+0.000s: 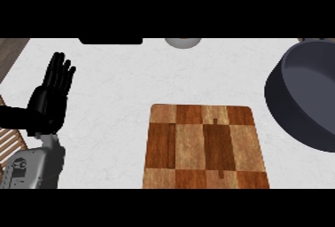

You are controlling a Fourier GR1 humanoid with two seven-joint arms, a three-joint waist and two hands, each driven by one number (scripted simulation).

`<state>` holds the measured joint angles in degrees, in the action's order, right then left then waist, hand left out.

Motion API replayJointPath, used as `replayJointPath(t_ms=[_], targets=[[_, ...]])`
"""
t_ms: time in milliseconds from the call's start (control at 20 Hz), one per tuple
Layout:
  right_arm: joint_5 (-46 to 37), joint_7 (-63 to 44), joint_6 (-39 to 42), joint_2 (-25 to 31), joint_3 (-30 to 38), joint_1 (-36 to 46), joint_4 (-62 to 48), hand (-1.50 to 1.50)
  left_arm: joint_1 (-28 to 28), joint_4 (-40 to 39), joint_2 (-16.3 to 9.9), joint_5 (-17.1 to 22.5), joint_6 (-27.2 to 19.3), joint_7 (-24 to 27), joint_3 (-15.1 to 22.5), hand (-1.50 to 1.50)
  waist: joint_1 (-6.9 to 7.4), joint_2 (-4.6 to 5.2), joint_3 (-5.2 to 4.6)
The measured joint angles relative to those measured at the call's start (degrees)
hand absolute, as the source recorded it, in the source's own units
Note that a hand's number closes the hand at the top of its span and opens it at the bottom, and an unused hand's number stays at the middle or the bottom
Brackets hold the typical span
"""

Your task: Pick the cupcake from the cutting board and place it in the pot

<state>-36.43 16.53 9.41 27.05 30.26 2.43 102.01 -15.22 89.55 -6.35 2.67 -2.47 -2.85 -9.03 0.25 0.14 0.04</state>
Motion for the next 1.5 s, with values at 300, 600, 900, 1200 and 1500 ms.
replayJointPath(t_ms=[300, 600, 900, 1200, 1500], targets=[[0.5, 10.5, -3.2, 6.4, 1.4, 8.9, -22.0, 1.50, -2.4, -1.6, -1.8, 1.4, 1.0, -0.9, -1.3, 0.00, 0.35, 0.07, 0.01], [-2.6, 19.1, -10.3, 9.4, -0.2, 17.2, -41.8, 1.50, -1.1, 0.0, -1.2, 1.1, 0.5, -1.5, -0.3, 0.00, 0.61, 0.08, 0.03], [-7.3, 22.1, -14.2, 11.4, -3.0, 24.6, -59.2, 1.50, -1.6, -0.8, -1.2, 1.3, 0.8, -0.4, -0.3, 0.00, 1.25, 0.33, 0.06], [-8.0, 23.3, -7.7, 12.7, -4.7, 30.2, -72.0, -1.50, -3.0, -2.6, -1.3, 1.3, 0.9, -0.2, -0.2, 0.00, 1.60, 0.56, 0.11], [-6.5, 31.7, -6.0, 12.4, -4.3, 33.6, -78.6, -1.50, -2.0, -1.4, -0.5, 0.8, 0.1, -0.1, 0.5, 0.00, 1.30, 0.38, 0.06]])
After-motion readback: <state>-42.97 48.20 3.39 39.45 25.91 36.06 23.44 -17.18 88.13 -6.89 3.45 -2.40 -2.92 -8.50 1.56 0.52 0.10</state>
